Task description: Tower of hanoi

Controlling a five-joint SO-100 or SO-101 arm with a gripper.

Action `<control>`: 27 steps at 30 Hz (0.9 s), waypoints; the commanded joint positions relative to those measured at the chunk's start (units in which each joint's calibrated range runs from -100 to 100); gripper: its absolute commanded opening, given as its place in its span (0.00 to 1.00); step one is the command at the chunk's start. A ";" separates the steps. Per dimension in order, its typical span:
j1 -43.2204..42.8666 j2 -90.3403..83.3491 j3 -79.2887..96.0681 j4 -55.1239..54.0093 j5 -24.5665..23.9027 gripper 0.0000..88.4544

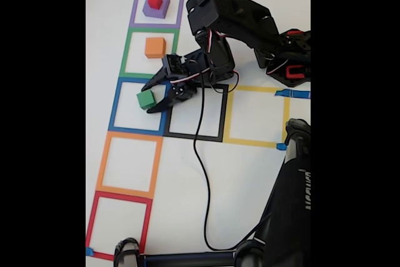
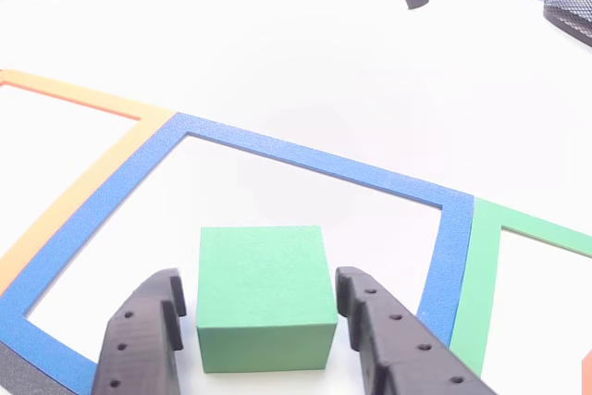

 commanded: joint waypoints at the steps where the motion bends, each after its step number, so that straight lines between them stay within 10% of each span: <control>1: -0.49 -0.72 0.33 -0.53 0.36 0.15; 27: -2.31 -24.38 10.87 10.40 0.36 0.09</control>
